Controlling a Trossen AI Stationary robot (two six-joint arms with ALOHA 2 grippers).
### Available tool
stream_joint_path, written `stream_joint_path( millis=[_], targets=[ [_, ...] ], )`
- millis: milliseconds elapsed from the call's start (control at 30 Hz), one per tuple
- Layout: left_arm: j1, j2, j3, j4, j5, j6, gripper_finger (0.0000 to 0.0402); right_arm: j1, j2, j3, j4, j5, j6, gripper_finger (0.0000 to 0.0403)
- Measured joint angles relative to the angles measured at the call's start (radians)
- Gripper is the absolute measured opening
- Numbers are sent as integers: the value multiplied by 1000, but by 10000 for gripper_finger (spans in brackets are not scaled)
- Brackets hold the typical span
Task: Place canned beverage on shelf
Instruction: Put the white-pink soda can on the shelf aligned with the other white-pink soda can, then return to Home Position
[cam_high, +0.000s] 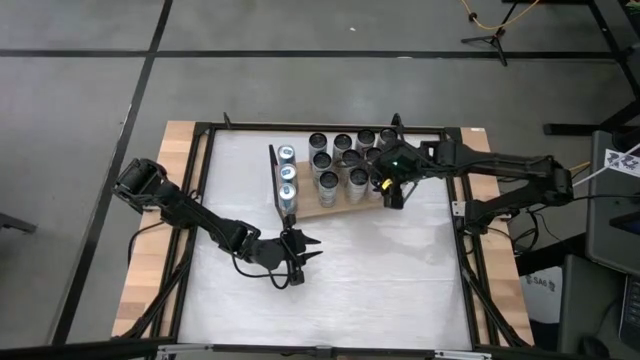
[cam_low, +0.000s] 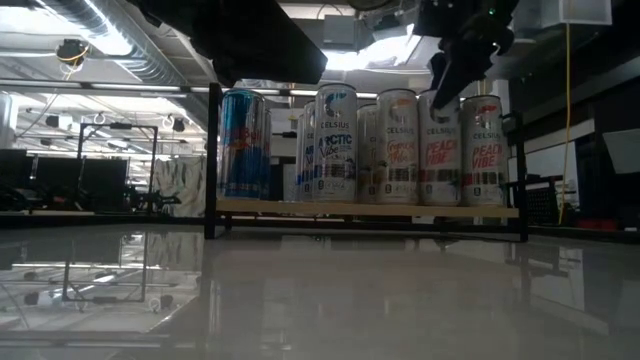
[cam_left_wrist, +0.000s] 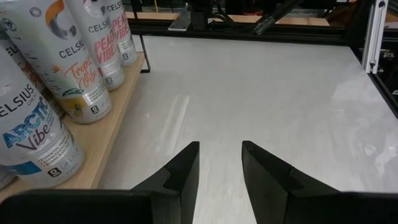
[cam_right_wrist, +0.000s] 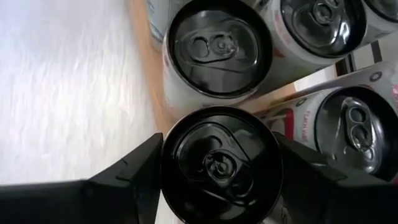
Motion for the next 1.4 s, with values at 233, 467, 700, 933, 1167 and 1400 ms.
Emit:
stream_joint_path(
  millis=[233, 467, 700, 933, 1167, 1400],
  targets=[
    [0, 0, 0, 0, 0, -16, 112, -7, -1, -19, 27, 10, -2, 245],
    [0, 0, 0, 0, 0, -17, 112, -6, -1, -20, 24, 16, -3, 265],
    [0, 0, 0, 0, 0, -17, 112, -5, -1, -22, 17, 23, -3, 297],
    [0, 0, 0, 0, 0, -17, 112, -5, 0, -6, -1, 19, -2, 302],
    [0, 0, 0, 0, 0, -17, 112, -5, 0, 82, -63, 18, 0, 303],
    [0, -4, 0, 0, -1, -16, 112, -5, 0, 181, -169, 18, 1, 303]
  ],
)
